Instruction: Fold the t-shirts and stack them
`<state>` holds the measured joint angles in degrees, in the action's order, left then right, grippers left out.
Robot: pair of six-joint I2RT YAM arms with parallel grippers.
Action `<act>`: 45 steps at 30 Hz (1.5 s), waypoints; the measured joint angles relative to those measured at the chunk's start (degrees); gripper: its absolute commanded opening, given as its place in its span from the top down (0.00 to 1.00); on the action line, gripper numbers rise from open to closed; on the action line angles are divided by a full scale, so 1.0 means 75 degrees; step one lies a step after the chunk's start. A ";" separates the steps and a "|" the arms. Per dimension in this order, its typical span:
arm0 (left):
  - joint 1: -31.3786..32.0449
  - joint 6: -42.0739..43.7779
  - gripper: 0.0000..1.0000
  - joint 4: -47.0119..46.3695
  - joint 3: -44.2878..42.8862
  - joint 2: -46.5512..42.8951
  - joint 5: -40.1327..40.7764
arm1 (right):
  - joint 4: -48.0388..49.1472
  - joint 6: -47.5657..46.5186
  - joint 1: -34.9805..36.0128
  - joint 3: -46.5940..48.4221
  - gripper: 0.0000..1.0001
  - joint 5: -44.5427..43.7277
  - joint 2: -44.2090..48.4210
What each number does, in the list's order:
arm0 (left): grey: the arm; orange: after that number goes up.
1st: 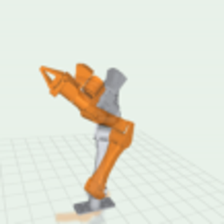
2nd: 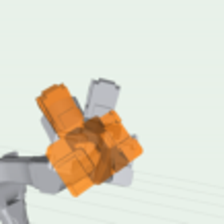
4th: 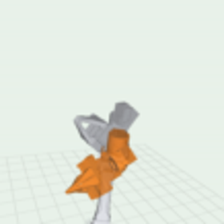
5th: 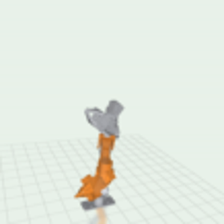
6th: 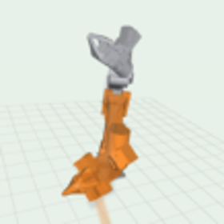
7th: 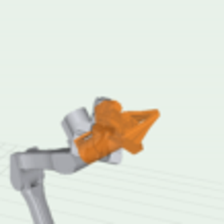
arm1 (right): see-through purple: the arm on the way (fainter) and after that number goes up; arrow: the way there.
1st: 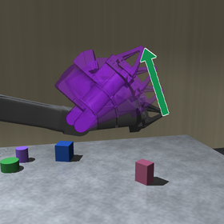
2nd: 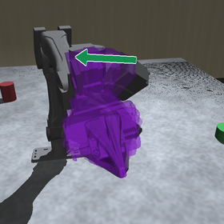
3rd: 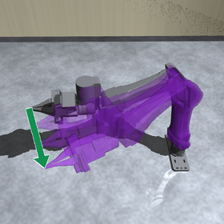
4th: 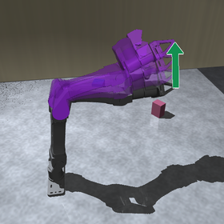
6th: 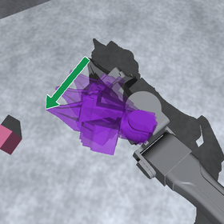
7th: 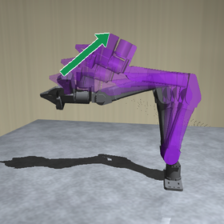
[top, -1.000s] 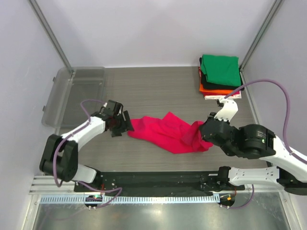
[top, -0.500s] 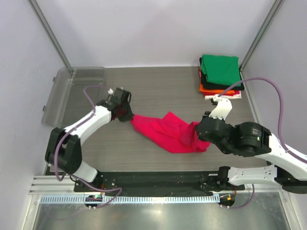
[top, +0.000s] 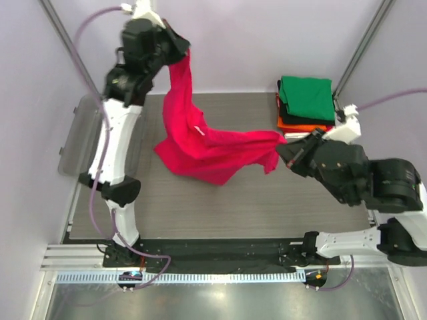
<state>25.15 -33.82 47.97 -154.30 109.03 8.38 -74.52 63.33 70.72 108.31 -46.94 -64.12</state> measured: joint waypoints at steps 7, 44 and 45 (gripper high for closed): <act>0.0323 -0.0297 0.37 -0.0338 0.0685 0.3142 -0.2186 | -0.0498 0.1635 -0.0003 -0.2358 0.99 -0.0157 0.2136; 0.0239 0.0504 0.37 -0.1096 0.8443 -0.0236 -0.1035 | 0.2751 -0.3465 -0.5741 -0.4115 0.16 0.3593 -0.2602; 0.0213 0.0490 0.37 -0.1192 0.8466 -0.0187 -0.1043 | 0.2990 -0.3684 -0.5913 -0.3873 0.18 0.3835 -0.3057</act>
<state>26.74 -30.15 39.03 -90.80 107.63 0.56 -52.10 35.70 26.37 79.26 -18.17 -87.05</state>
